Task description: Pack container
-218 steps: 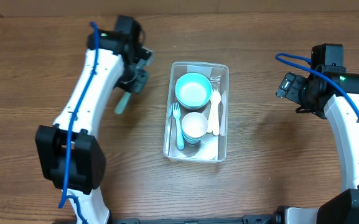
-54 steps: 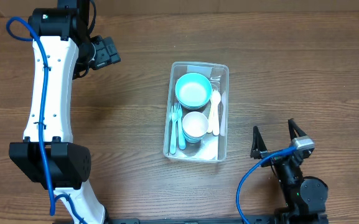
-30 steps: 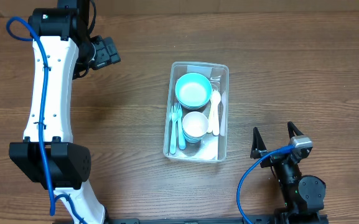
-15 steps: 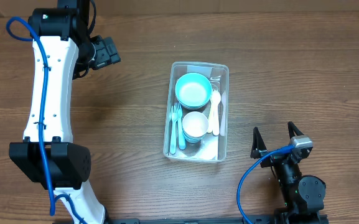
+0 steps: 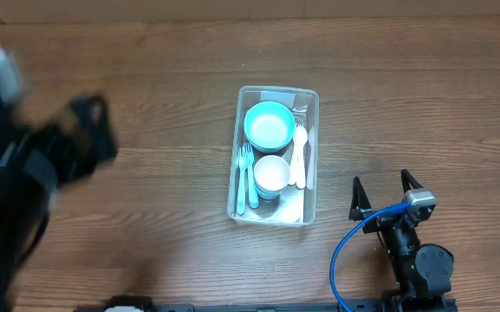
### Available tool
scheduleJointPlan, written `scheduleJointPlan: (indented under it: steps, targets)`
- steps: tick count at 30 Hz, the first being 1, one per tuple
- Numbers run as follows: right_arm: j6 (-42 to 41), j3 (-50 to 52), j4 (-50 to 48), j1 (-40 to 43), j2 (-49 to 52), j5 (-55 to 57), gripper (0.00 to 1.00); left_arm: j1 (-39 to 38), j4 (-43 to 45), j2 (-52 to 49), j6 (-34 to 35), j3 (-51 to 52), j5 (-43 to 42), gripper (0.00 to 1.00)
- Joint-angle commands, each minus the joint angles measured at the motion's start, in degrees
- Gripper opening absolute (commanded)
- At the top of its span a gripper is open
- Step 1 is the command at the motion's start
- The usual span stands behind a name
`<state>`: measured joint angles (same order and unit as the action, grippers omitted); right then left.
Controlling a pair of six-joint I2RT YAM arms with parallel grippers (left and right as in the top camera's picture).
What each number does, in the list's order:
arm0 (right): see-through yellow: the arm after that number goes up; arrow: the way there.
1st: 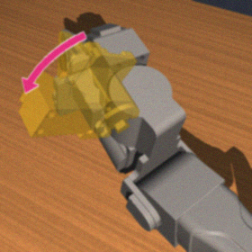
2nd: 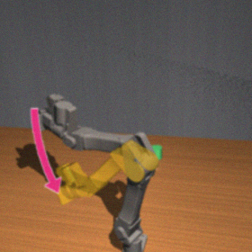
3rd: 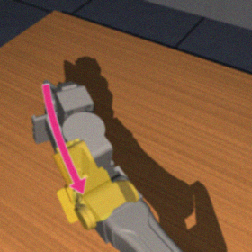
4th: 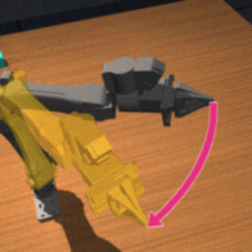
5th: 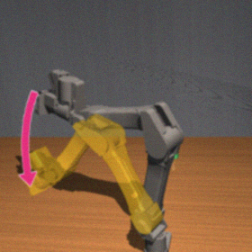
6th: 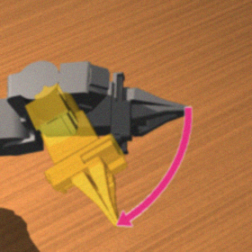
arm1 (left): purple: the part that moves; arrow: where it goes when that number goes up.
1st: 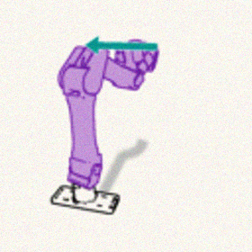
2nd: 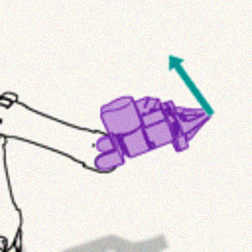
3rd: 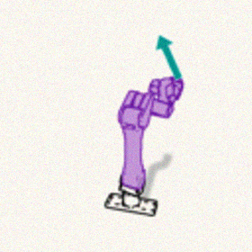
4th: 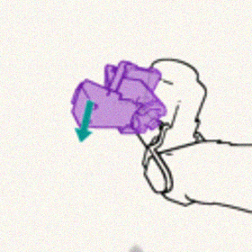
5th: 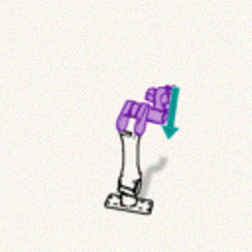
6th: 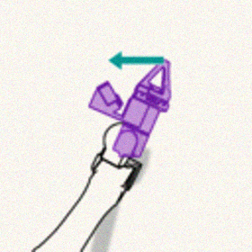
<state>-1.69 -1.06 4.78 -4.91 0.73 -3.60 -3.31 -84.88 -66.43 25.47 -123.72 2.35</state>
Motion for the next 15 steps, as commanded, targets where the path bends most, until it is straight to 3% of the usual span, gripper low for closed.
scheduleJointPlan:
  steps: [1, 9, 15]
  targets:
    - [0.24, 0.61, -0.22, 0.15, -0.57, 0.50, 1.00, -0.11, -0.28, 9.70, -0.66, -0.09, 1.07, 1.00]
    - [0.24, 0.61, -0.22, 0.15, -0.57, 0.50, 1.00, -0.09, -0.76, 27.34, -0.63, 6.16, 1.07, 1.00]
    - [0.24, 0.61, -0.22, 0.15, -0.57, 0.50, 1.00, 0.24, 2.05, 40.94, -0.61, 26.16, 3.48, 1.00]
